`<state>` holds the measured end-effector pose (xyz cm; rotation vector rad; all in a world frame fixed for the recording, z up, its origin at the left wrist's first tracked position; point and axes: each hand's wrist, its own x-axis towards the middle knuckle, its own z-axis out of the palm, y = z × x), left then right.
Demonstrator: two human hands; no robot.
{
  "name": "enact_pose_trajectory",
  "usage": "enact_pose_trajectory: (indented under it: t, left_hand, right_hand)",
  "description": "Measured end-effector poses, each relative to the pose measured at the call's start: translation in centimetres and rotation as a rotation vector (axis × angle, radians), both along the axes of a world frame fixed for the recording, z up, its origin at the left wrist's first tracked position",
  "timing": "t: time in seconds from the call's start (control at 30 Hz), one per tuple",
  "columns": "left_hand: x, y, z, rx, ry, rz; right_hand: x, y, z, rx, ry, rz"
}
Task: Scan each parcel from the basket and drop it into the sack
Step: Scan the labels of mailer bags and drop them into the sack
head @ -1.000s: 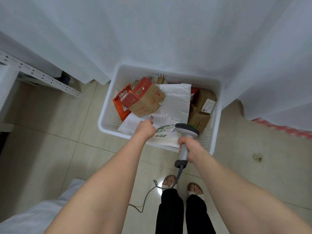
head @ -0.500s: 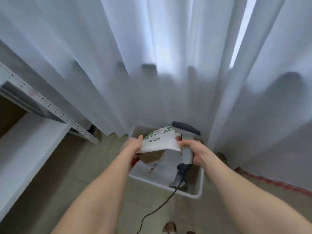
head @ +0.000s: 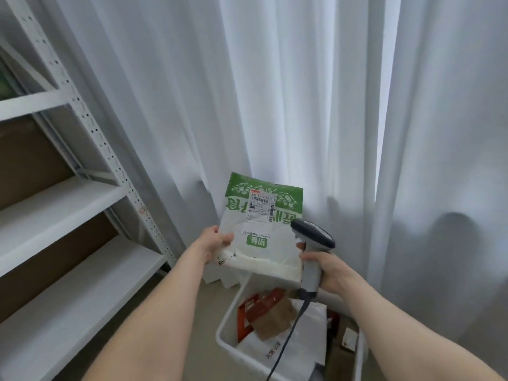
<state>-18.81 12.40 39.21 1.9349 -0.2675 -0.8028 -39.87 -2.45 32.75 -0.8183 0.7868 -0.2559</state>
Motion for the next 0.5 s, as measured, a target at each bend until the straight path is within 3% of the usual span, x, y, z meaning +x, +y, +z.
enact_pose_trajectory:
  t: [0.13,0.23,0.37,0.5]
  left_hand:
    - [0.0,2.5,2.0,0.032,-0.001,-0.018]
    - [0.3,3.5,2.4,-0.038,0.069,0.006]
    - [1.9,4.8,1.6,-0.152,0.027,0.112]
    - [3.7,7.3,0.6,-0.061,0.064,0.08]
  right_hand:
    - [1.3,2.4,1.6,-0.088,0.018,0.008]
    - [2.0,3.9,1.8,-0.148,0.045,0.019]
    - [3.6,6.2,1.5,-0.193,0.09,0.041]
    - [5.3,8.7,1.2,-0.189,0.135,0.015]
